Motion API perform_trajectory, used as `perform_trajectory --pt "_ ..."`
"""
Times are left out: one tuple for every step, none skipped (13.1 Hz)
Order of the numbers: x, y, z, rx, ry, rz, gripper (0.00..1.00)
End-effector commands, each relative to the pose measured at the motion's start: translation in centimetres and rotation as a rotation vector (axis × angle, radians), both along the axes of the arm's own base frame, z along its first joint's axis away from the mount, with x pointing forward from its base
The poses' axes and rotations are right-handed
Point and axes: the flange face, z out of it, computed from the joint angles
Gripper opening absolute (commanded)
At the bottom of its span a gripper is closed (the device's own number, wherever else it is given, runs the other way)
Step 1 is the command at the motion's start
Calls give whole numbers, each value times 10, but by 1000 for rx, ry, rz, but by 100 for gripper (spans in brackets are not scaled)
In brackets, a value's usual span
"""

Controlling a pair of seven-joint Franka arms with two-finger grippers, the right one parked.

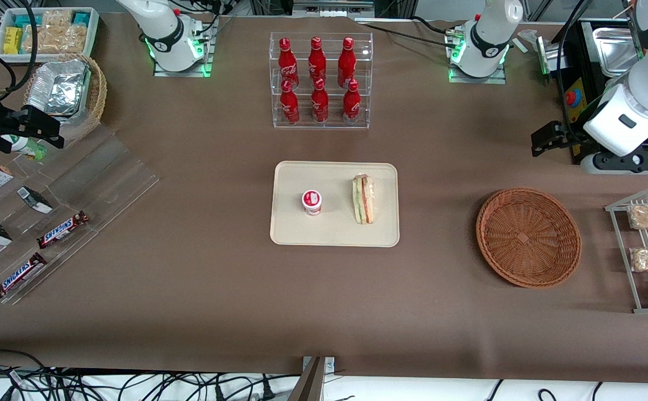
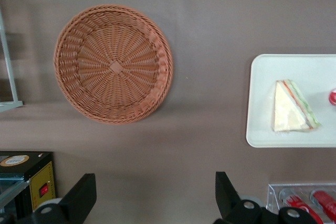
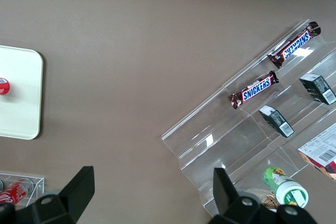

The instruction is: Place sandwich from basket to tray

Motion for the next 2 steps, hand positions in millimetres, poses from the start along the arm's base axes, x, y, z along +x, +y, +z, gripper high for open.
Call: perform_trajectory --pt "-9 9 6 -35 5 -41 100" --pt "-9 9 9 -37 -1 -64 100"
